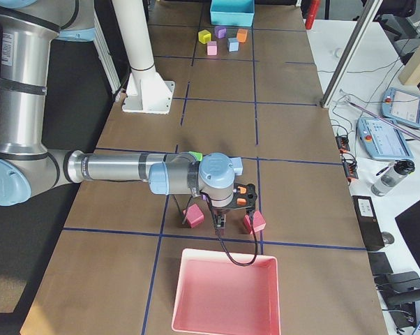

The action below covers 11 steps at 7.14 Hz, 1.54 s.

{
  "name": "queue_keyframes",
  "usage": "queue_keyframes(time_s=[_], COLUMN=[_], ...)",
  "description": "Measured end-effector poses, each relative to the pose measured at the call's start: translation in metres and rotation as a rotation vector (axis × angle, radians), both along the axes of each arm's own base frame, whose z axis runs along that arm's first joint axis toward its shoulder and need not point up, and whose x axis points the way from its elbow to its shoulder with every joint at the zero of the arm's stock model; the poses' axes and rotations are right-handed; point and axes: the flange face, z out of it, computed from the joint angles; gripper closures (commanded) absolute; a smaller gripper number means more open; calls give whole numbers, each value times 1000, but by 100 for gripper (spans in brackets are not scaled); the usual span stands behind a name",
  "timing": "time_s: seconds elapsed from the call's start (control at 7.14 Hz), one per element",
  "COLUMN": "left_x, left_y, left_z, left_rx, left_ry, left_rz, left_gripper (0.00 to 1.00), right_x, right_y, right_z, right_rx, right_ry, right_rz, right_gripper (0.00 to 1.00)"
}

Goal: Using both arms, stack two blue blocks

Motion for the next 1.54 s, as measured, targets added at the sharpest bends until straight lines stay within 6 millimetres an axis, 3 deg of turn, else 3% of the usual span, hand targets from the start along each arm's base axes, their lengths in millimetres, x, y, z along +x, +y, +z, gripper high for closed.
queue_keyframes(time_s=[0.42,0.7,0.84,0.98,1.26,1.54], left_x=[-1,-1,-1,0,0,0], left_y=[1,2,2,2,2,2], left_z=[-8,-21,-24,-26,-27,-27], left_rx=[19,43,49,52,55,55], left_ry=[1,1,1,2,2,2], left_rz=[-1,-3,-3,-4,-4,-4], left_gripper=[0,0,0,0,0,0], right_x=[-6,-22,-42,-67,-141,-218], right_y=[-30,-67,-82,-97,-120,-113], right_z=[-45,-97,-117,-139,-186,-195], right_rx=[90,171,186,173,79,16], right_ry=[-19,-42,-51,-63,-83,-23], right_rz=[-5,-24,-43,-48,-27,-23], right_gripper=[0,0,0,0,0,0])
